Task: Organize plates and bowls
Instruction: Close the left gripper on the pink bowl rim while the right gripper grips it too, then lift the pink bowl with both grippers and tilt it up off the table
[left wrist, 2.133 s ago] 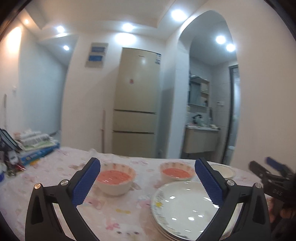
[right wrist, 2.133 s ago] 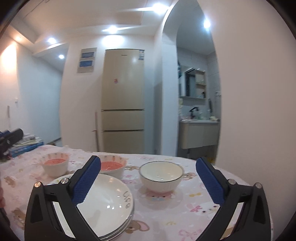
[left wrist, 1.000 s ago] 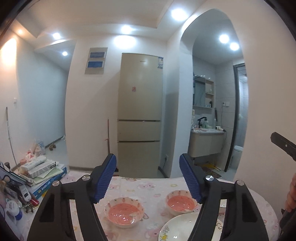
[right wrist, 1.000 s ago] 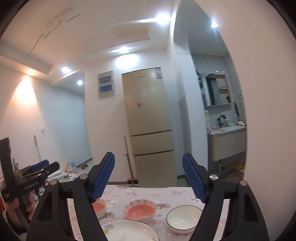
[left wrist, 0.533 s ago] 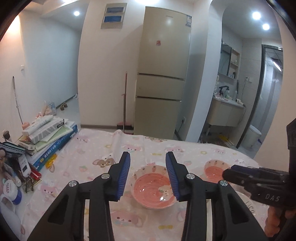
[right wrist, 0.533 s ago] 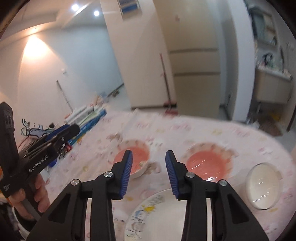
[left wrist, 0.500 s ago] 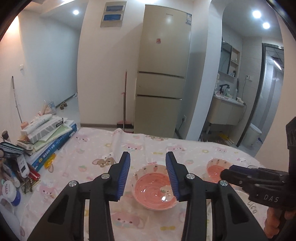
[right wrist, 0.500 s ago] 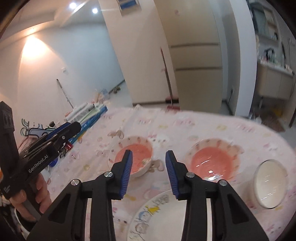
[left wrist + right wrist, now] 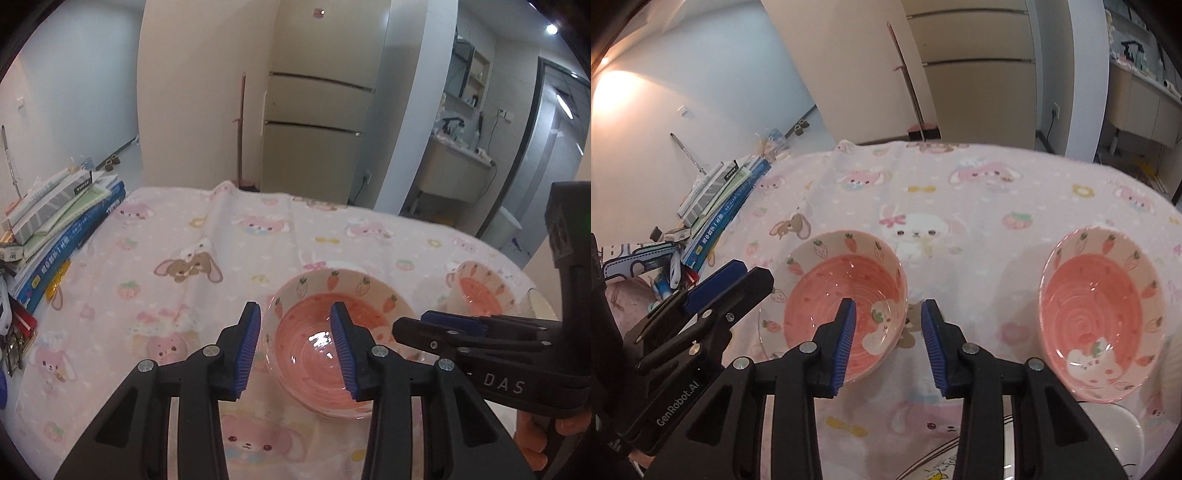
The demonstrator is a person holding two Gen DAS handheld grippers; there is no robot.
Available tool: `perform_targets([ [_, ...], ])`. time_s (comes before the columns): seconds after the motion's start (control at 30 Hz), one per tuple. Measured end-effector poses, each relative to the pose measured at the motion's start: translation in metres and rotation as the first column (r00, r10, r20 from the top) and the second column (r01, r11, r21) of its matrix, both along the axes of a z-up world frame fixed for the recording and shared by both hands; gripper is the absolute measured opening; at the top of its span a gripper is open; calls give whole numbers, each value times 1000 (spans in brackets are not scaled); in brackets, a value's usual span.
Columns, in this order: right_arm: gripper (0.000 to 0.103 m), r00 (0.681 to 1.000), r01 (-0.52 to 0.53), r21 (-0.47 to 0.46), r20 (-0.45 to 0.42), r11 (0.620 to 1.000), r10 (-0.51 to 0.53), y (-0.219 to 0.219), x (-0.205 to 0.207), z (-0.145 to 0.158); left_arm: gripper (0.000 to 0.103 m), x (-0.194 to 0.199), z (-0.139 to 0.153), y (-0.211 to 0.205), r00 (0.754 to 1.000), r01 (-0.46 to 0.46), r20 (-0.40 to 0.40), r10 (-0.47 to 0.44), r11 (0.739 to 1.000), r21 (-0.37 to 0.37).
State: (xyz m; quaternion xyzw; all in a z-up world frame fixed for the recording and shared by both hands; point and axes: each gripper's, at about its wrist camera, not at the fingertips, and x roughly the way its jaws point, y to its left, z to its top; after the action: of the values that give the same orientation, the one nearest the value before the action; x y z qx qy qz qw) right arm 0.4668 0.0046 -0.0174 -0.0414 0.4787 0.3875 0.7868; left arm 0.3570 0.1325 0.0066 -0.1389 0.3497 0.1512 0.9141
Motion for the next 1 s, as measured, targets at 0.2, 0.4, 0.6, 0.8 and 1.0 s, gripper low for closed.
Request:
perform_targets([
  [0.2, 31, 998, -26, -26, -49, 999, 25, 4, 1, -15, 38, 6, -16, 5, 999, -3, -45, 2, 999, -36],
  [0.4, 26, 991, -26, 13, -132, 1000, 28, 3, 9, -29, 29, 16, -38, 14, 994, 0, -108, -12, 994, -109],
  [0.6, 27, 987, -46, 26, -150, 999, 50, 7, 6, -31, 25, 20, -54, 21, 991, 5, -133, -31, 981, -193],
  [0.8, 25, 983, -70, 10, -171, 998, 71, 13, 4, -39, 16, 19, -52, 12, 991, 11, -133, -30, 990, -141],
  [1.0, 13, 996, -49, -58, -76, 997, 45, 14, -4, -34, 11, 15, -44, 11, 994, 0, -108, -14, 992, -129],
])
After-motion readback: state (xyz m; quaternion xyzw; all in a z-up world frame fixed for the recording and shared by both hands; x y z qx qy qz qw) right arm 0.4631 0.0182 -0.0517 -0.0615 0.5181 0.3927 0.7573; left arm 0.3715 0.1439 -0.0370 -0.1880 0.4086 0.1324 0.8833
